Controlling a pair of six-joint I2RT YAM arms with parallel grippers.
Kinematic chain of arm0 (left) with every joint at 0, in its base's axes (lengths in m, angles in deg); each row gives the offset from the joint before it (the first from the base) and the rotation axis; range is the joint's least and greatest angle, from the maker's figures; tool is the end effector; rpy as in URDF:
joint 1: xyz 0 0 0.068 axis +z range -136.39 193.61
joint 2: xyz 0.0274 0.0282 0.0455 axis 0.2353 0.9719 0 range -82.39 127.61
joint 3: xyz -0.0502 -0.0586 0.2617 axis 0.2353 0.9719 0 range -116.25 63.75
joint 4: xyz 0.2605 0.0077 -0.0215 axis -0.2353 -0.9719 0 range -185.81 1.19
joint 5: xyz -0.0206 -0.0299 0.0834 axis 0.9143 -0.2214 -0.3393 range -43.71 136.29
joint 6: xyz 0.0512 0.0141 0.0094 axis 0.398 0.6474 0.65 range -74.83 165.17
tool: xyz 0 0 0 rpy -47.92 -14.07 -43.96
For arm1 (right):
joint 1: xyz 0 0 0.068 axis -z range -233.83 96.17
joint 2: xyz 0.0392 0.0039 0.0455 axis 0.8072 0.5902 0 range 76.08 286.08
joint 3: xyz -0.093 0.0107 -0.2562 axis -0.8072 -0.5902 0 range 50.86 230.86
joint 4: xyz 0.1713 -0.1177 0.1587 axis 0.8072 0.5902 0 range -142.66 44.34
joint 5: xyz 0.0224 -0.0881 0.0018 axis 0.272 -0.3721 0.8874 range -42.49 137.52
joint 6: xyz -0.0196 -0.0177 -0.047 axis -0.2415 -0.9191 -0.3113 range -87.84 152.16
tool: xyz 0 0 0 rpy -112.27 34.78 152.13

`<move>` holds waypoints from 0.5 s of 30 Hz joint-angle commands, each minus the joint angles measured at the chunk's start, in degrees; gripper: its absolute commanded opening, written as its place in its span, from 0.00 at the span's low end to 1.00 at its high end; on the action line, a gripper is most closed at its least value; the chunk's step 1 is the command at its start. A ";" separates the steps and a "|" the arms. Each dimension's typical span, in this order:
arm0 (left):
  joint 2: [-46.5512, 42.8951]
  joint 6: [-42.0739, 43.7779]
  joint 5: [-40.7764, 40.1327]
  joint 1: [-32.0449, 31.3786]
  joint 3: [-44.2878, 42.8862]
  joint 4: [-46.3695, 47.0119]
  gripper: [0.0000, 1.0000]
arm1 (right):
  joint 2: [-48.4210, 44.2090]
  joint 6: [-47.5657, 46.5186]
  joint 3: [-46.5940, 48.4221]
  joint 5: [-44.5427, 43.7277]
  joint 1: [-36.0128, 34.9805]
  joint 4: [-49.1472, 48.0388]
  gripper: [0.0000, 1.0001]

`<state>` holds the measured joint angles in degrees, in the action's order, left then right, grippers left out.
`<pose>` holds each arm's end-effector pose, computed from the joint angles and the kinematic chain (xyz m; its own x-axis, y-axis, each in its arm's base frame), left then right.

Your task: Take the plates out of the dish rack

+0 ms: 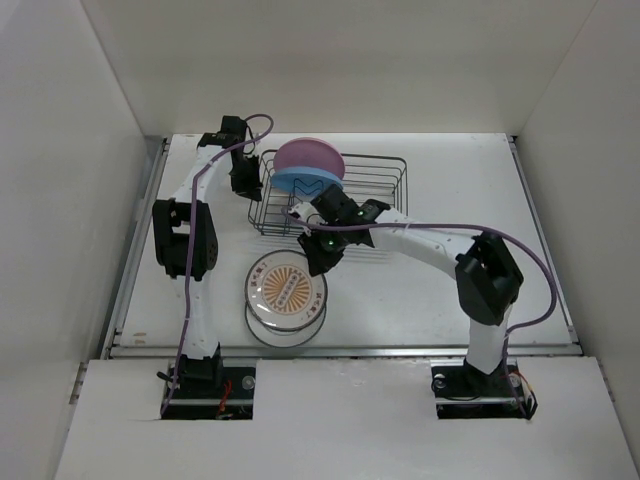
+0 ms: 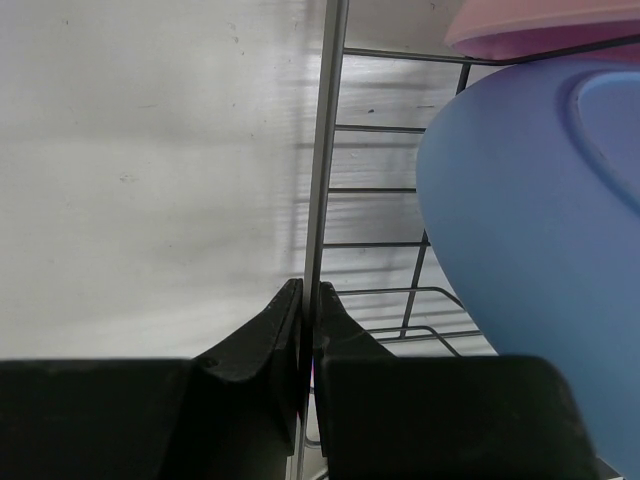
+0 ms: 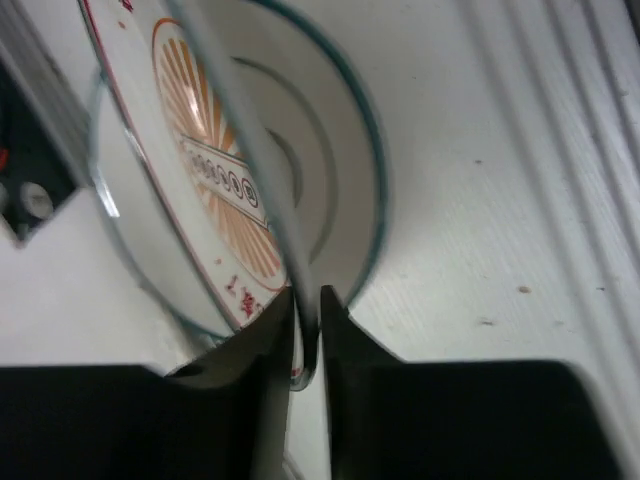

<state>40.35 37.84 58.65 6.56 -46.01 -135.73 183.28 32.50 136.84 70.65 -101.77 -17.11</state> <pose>0.4651 -0.0652 0.2448 -0.8805 -0.0168 -0.4737 0.1149 0.9620 -0.2478 0.2620 0.3114 0.2436 -0.5654 -0.6183 -0.5460 -0.8236 0.4599 0.3320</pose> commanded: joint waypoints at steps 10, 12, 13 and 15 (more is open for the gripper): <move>-0.92 -2.25 -2.69 -0.33 -0.81 1.21 0.00 | -12.44 0.63 6.49 -17.40 -0.57 -3.19 0.93; -0.92 -2.25 -2.69 -0.33 -0.81 1.21 0.00 | -15.25 0.10 5.44 -22.77 1.43 -12.04 0.94; -0.92 -2.25 -2.69 -0.33 -0.81 1.21 0.00 | -15.26 -0.51 5.43 -24.09 2.49 -12.08 0.94; -0.92 -1.72 -2.69 -0.33 -0.81 0.69 0.00 | -13.08 -1.82 8.13 -28.03 5.39 -14.72 0.94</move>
<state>40.35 37.93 58.65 6.54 -46.01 -135.73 170.16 32.37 140.88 52.20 -100.13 -22.55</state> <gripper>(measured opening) 0.033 0.938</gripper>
